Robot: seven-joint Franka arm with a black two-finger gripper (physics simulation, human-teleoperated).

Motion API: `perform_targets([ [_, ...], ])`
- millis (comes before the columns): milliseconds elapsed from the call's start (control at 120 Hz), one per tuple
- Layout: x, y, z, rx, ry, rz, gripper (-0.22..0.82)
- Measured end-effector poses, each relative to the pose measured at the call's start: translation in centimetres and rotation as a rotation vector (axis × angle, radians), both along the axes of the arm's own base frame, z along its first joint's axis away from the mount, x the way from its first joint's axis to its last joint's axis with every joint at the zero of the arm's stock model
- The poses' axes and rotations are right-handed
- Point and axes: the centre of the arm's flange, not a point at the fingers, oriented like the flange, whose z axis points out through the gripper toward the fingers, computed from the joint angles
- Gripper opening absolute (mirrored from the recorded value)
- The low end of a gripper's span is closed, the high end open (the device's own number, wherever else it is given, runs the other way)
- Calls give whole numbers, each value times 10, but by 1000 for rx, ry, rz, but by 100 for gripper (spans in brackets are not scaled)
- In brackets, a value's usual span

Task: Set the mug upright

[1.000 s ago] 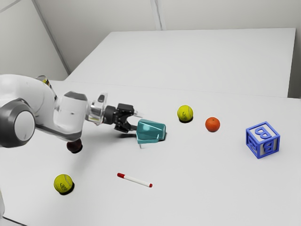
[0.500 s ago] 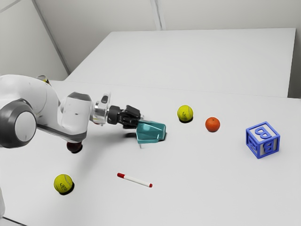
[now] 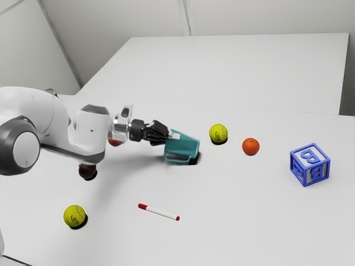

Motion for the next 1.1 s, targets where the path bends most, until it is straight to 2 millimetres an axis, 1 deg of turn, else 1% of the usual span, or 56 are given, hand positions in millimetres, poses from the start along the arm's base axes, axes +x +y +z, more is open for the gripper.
perform_targets([
  [92, 6, -9, 23, 11, -45, -23, -17],
  [133, 13, -10, 37, 35, -78, -44, -17],
  [192, 25, -10, 63, 100, -130, -95, -17],
  [267, 36, -9, 98, 236, -188, -188, -18],
  [300, 40, -12, 112, 308, -209, -240, -18],
  [342, 46, -22, 134, 417, -241, -321, -18],
  [383, 51, -33, 151, 528, -263, -398, -18],
  [517, 53, -51, 178, 846, -268, -568, -18],
  [558, 54, -57, 187, 917, -271, -594, -18],
  [617, 56, -58, 197, 988, -267, -600, -18],
  [700, 57, -59, 202, 1043, -245, -592, -18],
  [825, 58, -56, 199, 1079, -196, -566, -18],
  [892, 62, -55, 183, 1096, -161, -561, -18],
  [975, 68, -57, 157, 1114, -131, -547, -18],
  [1033, 70, -63, 147, 1137, -122, -540, -18],
  [1100, 68, -67, 132, 1153, -104, -533, -18],
])
